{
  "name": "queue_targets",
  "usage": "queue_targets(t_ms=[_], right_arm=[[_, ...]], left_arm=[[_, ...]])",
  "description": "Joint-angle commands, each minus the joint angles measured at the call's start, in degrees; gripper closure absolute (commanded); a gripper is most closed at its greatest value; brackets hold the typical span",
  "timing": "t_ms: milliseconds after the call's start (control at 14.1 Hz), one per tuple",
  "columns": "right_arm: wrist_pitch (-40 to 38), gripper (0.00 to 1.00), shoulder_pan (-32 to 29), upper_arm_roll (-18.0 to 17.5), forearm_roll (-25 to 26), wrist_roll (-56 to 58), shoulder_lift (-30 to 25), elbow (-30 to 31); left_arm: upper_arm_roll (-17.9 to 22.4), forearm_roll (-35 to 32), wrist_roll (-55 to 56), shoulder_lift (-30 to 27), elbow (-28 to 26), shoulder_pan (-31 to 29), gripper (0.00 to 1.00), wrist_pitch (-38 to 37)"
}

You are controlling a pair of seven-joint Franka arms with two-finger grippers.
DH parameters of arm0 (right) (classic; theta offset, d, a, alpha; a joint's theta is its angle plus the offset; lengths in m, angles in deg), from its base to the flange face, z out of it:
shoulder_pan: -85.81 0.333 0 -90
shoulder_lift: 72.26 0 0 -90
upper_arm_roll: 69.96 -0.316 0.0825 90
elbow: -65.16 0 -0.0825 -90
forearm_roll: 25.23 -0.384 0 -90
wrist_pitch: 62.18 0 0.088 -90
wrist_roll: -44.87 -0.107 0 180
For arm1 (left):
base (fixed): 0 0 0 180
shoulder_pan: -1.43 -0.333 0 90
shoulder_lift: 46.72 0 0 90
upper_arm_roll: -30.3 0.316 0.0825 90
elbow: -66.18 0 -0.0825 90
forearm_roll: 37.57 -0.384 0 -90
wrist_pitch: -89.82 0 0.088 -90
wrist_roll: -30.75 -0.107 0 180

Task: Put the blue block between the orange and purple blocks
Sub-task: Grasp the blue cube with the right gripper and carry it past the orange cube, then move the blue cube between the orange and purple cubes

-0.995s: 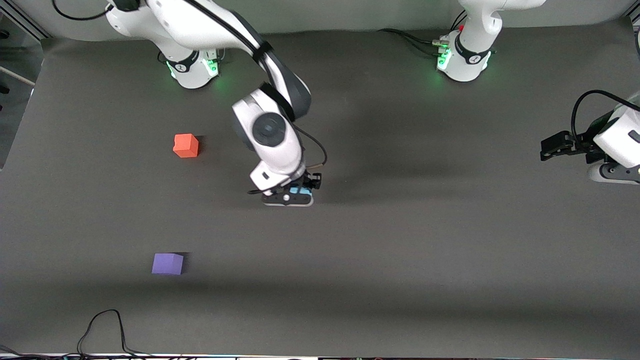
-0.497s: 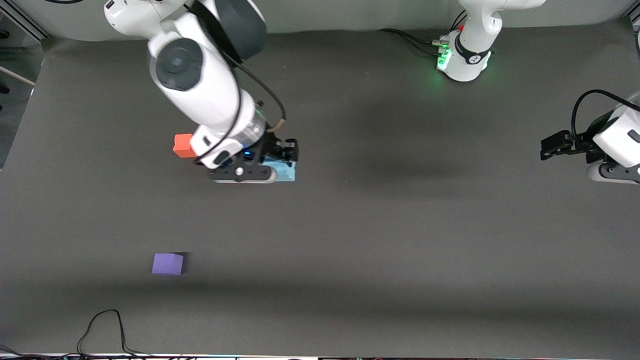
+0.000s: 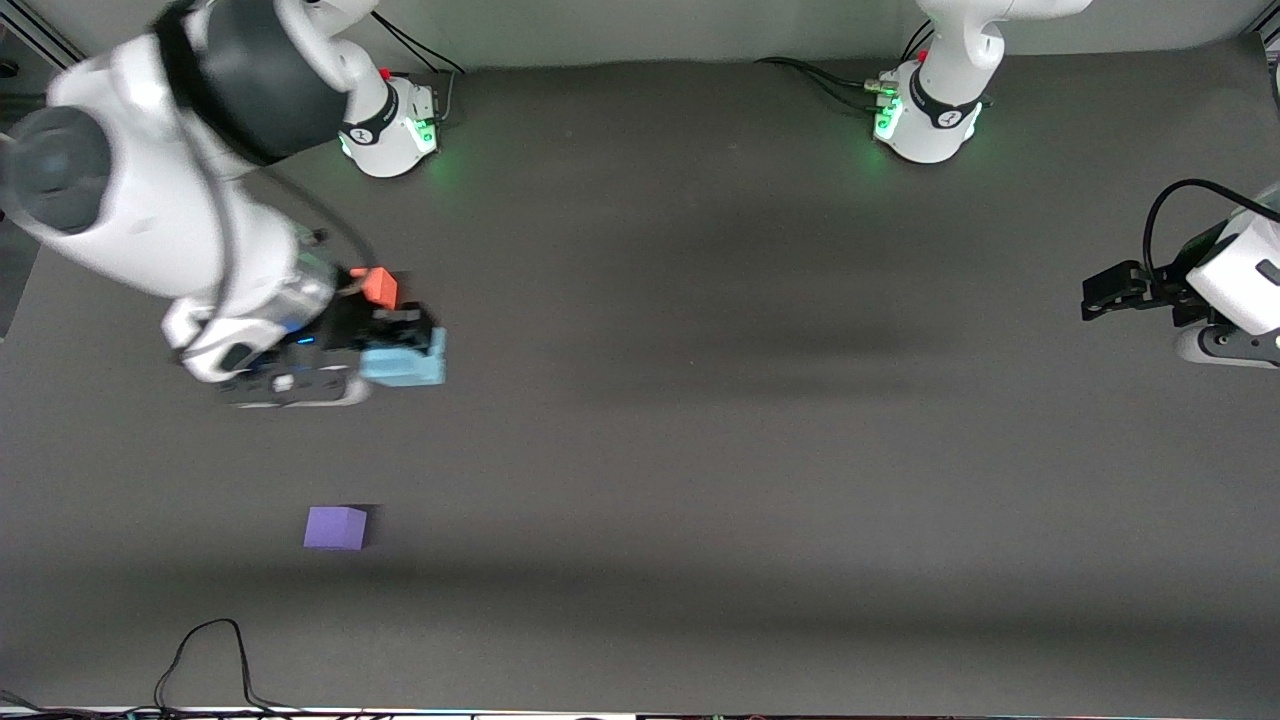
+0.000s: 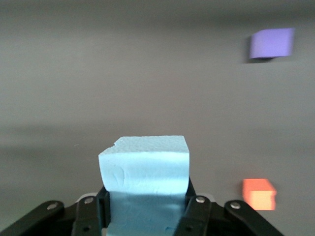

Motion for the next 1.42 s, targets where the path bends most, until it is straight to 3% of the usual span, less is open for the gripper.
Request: queue_targets(t_ms=[0, 213, 355, 426, 497, 1137, 1350], right_arm=[[-0.01, 0.8, -3.37, 3.43, 0.59, 11.07, -3.09, 6.08], [2.35, 0.8, -14.0, 1.6, 3.3, 22.77, -3.27, 11.18], [5.16, 0.8, -25.67, -7.59, 4.02, 25.26, -5.01, 15.56], [6.48, 0.8, -27.03, -9.38, 6.2, 25.27, -5.81, 17.59], [8.41, 0.8, -26.7, -9.4, 7.96, 25.27, -6.25, 19.61], [35.38, 0.8, -23.01, -9.58, 7.8, 23.95, -7.05, 42.55], [47.59, 0.8, -22.04, -9.67, 6.84, 23.95, -7.66, 53.87]], left_arm=[[0.61, -0.81, 0.4, -0.47, 0.55, 0.86, 0.0, -1.02], [0.7, -0.9, 0.32, -0.47, 0.55, 0.86, 0.0, -1.02], [0.7, -0.9, 0.23, -0.47, 0.55, 0.86, 0.0, -1.1], [0.7, -0.9, 0.14, -0.47, 0.55, 0.86, 0.0, -1.63], [0.7, -0.9, 0.14, -0.47, 0.55, 0.77, 0.0, -1.63], [0.7, -0.9, 0.14, -0.47, 0.64, 0.86, 0.0, -1.63], [0.7, -0.9, 0.14, -0.47, 0.64, 0.86, 0.0, -1.63]])
